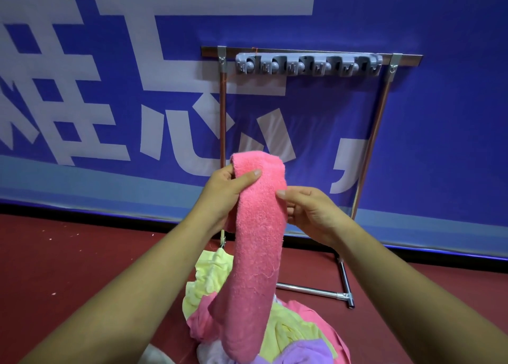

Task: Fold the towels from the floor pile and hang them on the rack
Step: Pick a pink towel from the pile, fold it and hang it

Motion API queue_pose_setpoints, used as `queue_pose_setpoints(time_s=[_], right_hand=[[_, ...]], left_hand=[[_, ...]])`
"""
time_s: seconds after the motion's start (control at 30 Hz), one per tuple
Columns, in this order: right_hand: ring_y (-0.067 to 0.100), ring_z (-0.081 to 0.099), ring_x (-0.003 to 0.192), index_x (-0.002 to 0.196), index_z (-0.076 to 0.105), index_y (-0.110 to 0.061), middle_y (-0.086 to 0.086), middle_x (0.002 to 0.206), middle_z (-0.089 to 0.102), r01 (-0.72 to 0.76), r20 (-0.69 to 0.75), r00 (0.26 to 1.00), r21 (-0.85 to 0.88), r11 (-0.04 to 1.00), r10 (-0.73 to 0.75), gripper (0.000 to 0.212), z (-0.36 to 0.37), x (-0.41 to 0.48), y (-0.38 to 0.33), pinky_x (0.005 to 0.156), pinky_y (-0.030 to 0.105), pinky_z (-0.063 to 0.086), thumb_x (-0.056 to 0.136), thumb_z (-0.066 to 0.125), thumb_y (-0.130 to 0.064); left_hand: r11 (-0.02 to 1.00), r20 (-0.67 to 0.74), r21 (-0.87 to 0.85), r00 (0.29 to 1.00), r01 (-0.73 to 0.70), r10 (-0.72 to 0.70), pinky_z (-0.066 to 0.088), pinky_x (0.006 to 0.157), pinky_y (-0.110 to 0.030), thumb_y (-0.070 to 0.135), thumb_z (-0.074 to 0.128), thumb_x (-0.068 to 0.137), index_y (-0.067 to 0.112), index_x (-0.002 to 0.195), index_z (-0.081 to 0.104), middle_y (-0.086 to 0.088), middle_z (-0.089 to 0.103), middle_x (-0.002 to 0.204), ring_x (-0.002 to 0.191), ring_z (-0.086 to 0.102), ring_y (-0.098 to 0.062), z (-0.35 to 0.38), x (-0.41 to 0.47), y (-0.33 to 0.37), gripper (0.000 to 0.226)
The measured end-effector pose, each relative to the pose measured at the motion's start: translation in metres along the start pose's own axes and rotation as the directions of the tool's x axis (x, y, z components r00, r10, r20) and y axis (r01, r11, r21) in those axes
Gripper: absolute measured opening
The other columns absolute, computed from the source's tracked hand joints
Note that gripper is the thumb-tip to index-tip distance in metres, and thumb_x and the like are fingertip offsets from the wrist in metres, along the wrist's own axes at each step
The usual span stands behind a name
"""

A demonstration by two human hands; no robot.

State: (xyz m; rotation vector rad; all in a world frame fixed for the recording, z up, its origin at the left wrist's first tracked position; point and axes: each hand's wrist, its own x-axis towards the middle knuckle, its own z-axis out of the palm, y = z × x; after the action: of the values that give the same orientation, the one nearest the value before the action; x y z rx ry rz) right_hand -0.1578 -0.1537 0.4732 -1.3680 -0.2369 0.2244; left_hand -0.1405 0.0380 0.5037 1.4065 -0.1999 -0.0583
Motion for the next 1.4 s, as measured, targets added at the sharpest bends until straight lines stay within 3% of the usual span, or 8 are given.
queue_pose_setpoints(time_s=[0.13,0.33,0.53,0.73,0.9,1.03,1.23,1.4], right_hand=[[0.027,0.054,0.078,0.104,0.063,0.016,0.021,0.094,0.057,0.002,-0.003,1.000,-0.048,0.999,-0.002,0.046,0.001,-0.001,0.001,0.072,0.034,0.047,0.081,0.078,-0.021],[0.017,0.068,0.087,0.092,0.075,-0.008,0.006,0.091,0.074,0.125,-0.071,0.988,-0.122,0.985,-0.134,0.021,0.007,0.000,-0.003,0.083,0.033,0.056,0.077,0.078,-0.022],[0.013,0.067,0.077,0.095,0.075,-0.007,0.003,0.087,0.074,0.139,-0.219,0.958,-0.199,0.970,-0.182,0.012,0.013,0.000,-0.017,0.069,0.029,0.058,0.086,0.076,-0.015],[0.019,0.069,0.086,0.097,0.078,-0.012,0.010,0.099,0.077,0.112,-0.361,0.918,-0.163,0.980,-0.165,0.019,0.012,0.008,-0.024,0.075,0.039,0.056,0.083,0.081,-0.024],[0.018,0.067,0.084,0.104,0.076,-0.006,0.009,0.097,0.075,0.061,-0.349,0.933,-0.075,0.995,-0.084,0.021,0.006,0.005,-0.024,0.075,0.035,0.057,0.086,0.078,-0.019],[0.021,0.071,0.086,0.109,0.073,-0.006,0.013,0.106,0.076,0.000,-0.274,0.962,-0.033,0.999,-0.009,0.023,0.002,-0.001,-0.018,0.082,0.036,0.058,0.086,0.076,-0.007],[0.028,0.068,0.083,0.097,0.069,0.006,0.020,0.093,0.072,-0.035,-0.309,0.950,0.070,0.997,0.055,0.016,0.000,0.000,-0.015,0.084,0.038,0.060,0.086,0.074,-0.005],[0.022,0.069,0.076,0.104,0.069,0.009,0.015,0.089,0.074,-0.027,-0.295,0.951,0.226,0.974,0.095,0.019,0.004,0.002,-0.013,0.080,0.034,0.060,0.088,0.069,-0.002]], left_hand=[[0.996,0.020,0.085,1.000,0.013,-0.015,0.054,0.062,-0.028,0.023,0.071,0.090,0.014,0.114,0.069,-0.006,0.076,0.099,0.080,0.072,-0.016,-0.008,0.003,-0.002,0.025],[0.999,-0.021,0.023,0.999,0.049,-0.049,0.058,0.084,-0.041,0.016,0.067,0.092,0.012,0.119,0.065,-0.010,0.074,0.111,0.096,0.072,-0.023,-0.013,0.006,-0.005,0.027],[0.943,0.068,-0.329,0.997,0.054,-0.033,0.059,0.082,-0.032,0.009,0.054,0.098,0.002,0.116,0.062,-0.014,0.073,0.099,0.091,0.070,-0.019,-0.005,-0.003,-0.008,0.021],[0.982,0.197,0.157,0.971,0.106,-0.136,0.055,0.096,-0.040,0.021,0.076,0.083,0.002,0.111,0.070,-0.012,0.075,0.107,0.105,0.070,-0.030,-0.007,-0.016,-0.042,0.035],[0.997,0.100,-0.007,0.992,0.073,-0.072,0.054,0.096,-0.044,0.019,0.073,0.084,0.007,0.113,0.070,-0.013,0.074,0.110,0.107,0.069,-0.032,-0.003,-0.013,-0.041,0.031],[0.994,0.039,0.106,0.999,0.008,-0.012,0.058,0.087,-0.035,0.015,0.070,0.090,0.019,0.110,0.071,-0.003,0.077,0.104,0.100,0.072,-0.022,-0.001,-0.012,-0.036,0.020],[0.968,0.014,0.248,1.000,-0.017,0.014,0.056,0.094,-0.046,0.022,0.074,0.088,0.030,0.107,0.069,0.003,0.076,0.105,0.098,0.072,-0.016,0.001,-0.012,-0.038,0.021],[0.997,0.153,-0.035,0.986,0.070,-0.064,0.054,0.096,-0.038,0.006,0.064,0.093,0.016,0.120,0.064,-0.009,0.073,0.117,0.109,0.069,-0.023,0.003,-0.014,-0.034,0.029]])
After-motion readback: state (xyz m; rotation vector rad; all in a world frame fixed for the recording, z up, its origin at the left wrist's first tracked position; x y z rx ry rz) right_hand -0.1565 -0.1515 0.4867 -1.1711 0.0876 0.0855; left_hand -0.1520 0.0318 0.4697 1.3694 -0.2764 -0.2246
